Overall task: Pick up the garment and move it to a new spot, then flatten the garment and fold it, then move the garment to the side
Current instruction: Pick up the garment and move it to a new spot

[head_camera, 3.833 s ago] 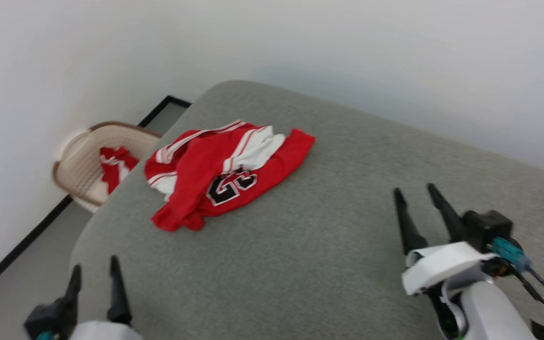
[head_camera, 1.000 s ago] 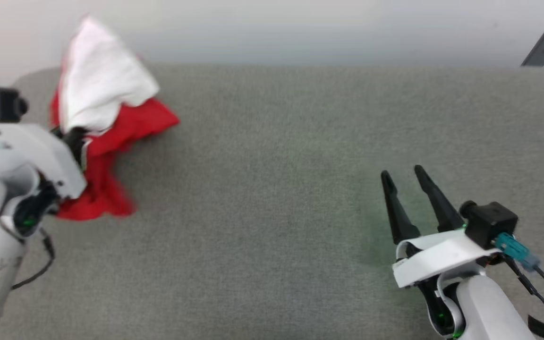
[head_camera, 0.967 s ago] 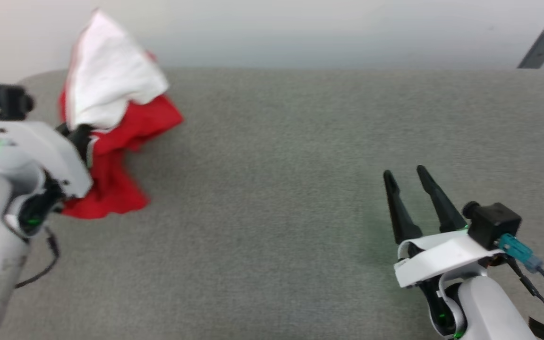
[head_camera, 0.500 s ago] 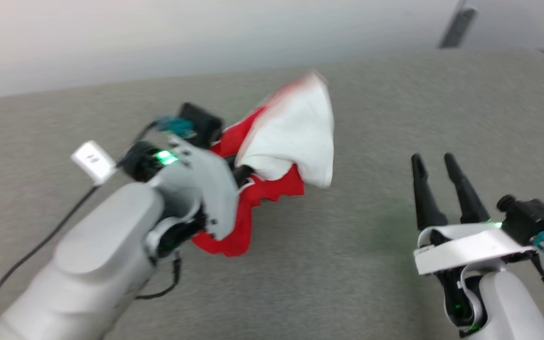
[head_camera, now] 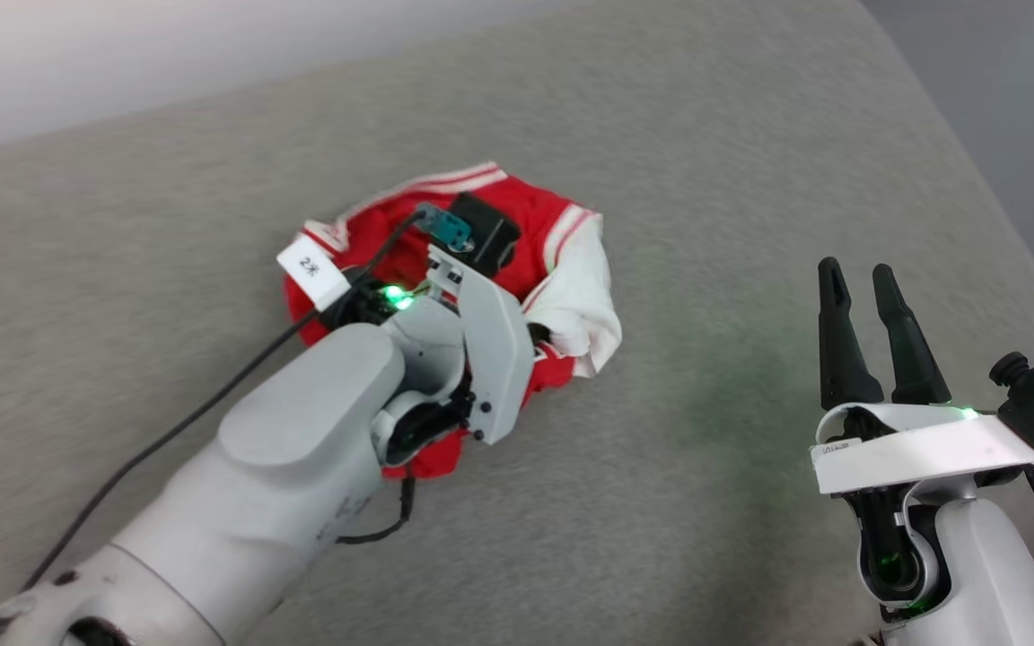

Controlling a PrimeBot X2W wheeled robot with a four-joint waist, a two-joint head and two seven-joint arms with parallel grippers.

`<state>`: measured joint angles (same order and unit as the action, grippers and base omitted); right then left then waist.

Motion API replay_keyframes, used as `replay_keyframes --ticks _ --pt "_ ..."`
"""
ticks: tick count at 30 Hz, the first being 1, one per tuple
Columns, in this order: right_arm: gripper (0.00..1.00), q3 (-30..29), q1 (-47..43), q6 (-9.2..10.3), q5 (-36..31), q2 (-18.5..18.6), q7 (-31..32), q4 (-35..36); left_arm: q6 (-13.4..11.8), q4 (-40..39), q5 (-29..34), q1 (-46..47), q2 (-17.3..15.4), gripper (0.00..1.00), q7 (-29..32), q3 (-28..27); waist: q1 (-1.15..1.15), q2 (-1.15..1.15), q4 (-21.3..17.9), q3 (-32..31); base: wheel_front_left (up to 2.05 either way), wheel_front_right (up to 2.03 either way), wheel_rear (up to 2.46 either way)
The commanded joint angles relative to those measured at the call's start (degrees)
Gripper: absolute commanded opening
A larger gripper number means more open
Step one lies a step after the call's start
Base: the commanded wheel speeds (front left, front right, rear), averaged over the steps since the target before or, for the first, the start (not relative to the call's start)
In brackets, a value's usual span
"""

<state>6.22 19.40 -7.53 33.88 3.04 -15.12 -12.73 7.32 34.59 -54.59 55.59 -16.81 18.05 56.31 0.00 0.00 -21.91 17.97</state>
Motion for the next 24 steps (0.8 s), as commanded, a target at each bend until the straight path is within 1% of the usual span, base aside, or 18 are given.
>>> replay_keyframes --ticks 1,6,10,11,12,15,16,17,21,24 --pt "1.00 0.5 1.2 0.07 1.2 -0.2 0.0 0.3 0.2 1.7 -1.3 0.9 -0.9 0.00 -0.2 1.8 0.00 0.00 -7.6 6.5 0.00 0.00 0.00" --pt "1.00 0.9 1.2 0.08 3.2 -0.2 0.0 0.6 0.0 6.5 -2.6 1.2 -3.7 0.00 2.5 8.5 0.00 0.00 -10.0 7.7 0.00 0.00 0.00" --pt "1.00 1.2 1.3 0.08 4.0 -0.2 0.0 0.8 -0.3 9.5 -4.1 0.4 -6.0 0.00 6.5 14.0 0.00 0.00 -10.7 8.0 0.00 0.00 0.00" --pt "1.00 1.2 1.3 0.08 4.0 -0.2 0.0 0.8 -0.4 10.2 -4.7 0.2 -6.5 0.09 7.4 14.8 0.00 0.00 -10.7 8.0 0.00 0.00 0.00" --pt "1.00 1.2 1.3 0.08 4.0 -0.2 0.0 0.8 -0.4 10.2 -4.7 0.2 -6.5 0.09 7.4 14.8 0.00 0.00 -10.7 8.0 0.00 0.00 0.00" --pt "1.00 1.1 1.5 0.08 4.0 -0.2 0.0 1.0 -0.6 11.5 -5.4 -0.1 -7.4 0.63 8.3 16.7 0.00 0.00 -10.5 8.1 0.00 0.00 0.00" --pt "1.00 1.1 1.6 0.08 3.8 -0.2 0.0 1.1 -0.6 11.7 -5.4 -0.1 -7.5 0.84 8.0 17.0 0.00 0.00 -10.3 8.1 0.00 0.00 0.00" --pt "1.00 0.9 1.5 0.08 3.5 -0.2 0.0 1.2 -0.6 11.8 -5.6 -0.1 -7.5 0.99 7.2 17.3 0.00 0.00 -9.9 8.0 0.00 0.00 0.00" --pt "1.00 0.8 2.0 0.08 1.6 -0.2 0.0 1.1 -0.7 12.3 -5.7 1.7 -7.5 1.00 4.5 17.7 0.00 0.00 -7.7 7.2 0.00 0.00 0.00" --pt "1.00 0.4 1.8 0.08 -0.4 -0.1 0.0 0.7 -0.7 11.0 -4.9 3.0 -7.0 1.00 2.2 17.7 0.00 0.00 -4.9 5.6 0.00 0.00 0.00"
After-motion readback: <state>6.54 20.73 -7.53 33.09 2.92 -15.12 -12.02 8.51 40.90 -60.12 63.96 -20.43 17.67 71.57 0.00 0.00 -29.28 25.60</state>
